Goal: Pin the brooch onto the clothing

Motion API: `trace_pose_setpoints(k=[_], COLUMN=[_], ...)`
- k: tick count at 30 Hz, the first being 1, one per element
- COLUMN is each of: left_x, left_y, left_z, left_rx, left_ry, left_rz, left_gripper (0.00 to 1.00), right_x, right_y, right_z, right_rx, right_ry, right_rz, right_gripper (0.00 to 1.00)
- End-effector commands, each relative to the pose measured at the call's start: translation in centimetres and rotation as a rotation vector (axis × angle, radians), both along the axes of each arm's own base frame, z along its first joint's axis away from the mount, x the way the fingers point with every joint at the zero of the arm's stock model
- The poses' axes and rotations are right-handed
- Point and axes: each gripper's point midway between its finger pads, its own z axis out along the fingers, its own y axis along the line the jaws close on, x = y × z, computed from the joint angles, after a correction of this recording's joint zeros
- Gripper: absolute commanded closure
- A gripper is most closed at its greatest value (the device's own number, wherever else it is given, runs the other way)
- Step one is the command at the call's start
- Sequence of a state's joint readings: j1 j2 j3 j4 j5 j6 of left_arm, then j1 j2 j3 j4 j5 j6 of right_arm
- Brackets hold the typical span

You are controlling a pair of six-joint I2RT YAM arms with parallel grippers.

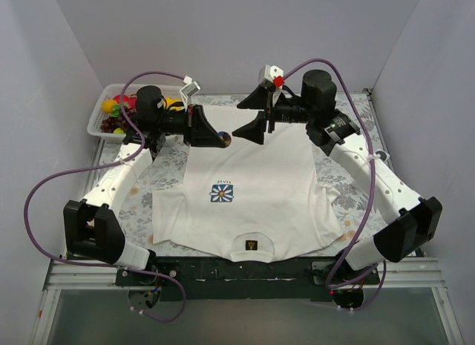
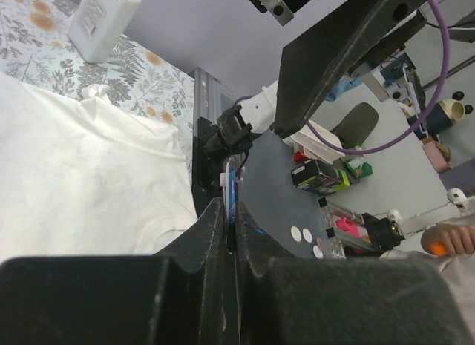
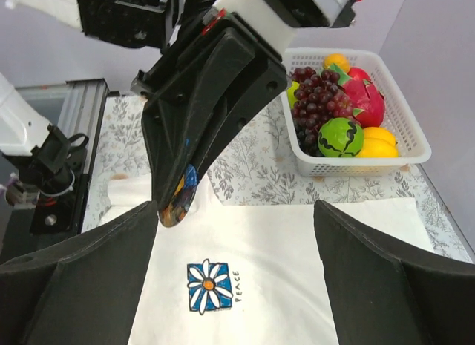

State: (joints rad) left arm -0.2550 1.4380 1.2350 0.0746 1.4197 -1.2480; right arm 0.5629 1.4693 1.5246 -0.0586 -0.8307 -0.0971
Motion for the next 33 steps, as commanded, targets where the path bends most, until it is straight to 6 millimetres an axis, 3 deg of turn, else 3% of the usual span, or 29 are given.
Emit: trace_pose_setpoints(k=[1,4,6,7,11,18,21,22,23,24,26,29,33], left_x=[-1.9,-2.6,-2.7,-2.7,-2.8,-2.2,-0.4,1.9,2.7,3.3,5.6,7.7,8.8], left_y=[0.5,0.9,1.0,1.0,1.0,0.6,0.1,0.0,0.1,0.4,1.2,2.9,4.1], left_z=[1.0,1.2,1.3,1.3,1.8,2.5,2.3,1.8,1.4,0.6,0.3,-0.9,-2.1], left_rx=[-0.012,-0.016,-0.016,-0.015,-0.015,-0.015,0.016,0.056,0.087,0.136,0.210,0.319,0.436], left_ry=[-0.010,0.002,0.008,0.010,0.010,-0.014,-0.043,-0.119,-0.136,-0.111,-0.175,-0.240,-0.349], left_rz=[-0.130,-0.187,-0.201,-0.202,-0.208,-0.140,0.009,0.138,0.193,0.253,0.401,0.587,0.739], left_gripper=[1.00,1.00,1.00,1.00,1.00,1.00,1.00,1.00,1.00,1.00,1.00,1.00,1.00], right_x=[-1.8,-2.6,-3.0,-3.0,-4.0,-2.8,-1.8,-1.7,-1.4,-1.3,-0.7,-0.3,0.0], right_y=[-1.0,-1.3,-1.8,-1.9,-2.3,-2.3,-1.9,-1.7,-1.3,-1.2,-0.7,-0.2,-0.1], right_z=[0.6,-0.7,-0.2,-2.0,-1.6,-1.6,-0.3,-0.1,-0.9,0.5,0.5,1.5,3.0], right_rx=[-0.039,-0.042,-0.011,-0.024,0.000,-0.023,0.011,0.013,-0.003,0.016,0.022,0.097,0.194], right_ry=[-0.085,-0.117,-0.188,-0.172,-0.257,-0.269,-0.147,-0.119,-0.032,-0.022,0.064,0.234,0.366], right_rz=[0.054,0.077,0.062,0.051,0.026,-0.083,-0.141,-0.140,-0.142,-0.147,-0.153,-0.126,-0.035], right_gripper=[0.08,0.09,0.09,0.09,0.09,0.12,0.14,0.15,0.16,0.17,0.17,0.18,0.16])
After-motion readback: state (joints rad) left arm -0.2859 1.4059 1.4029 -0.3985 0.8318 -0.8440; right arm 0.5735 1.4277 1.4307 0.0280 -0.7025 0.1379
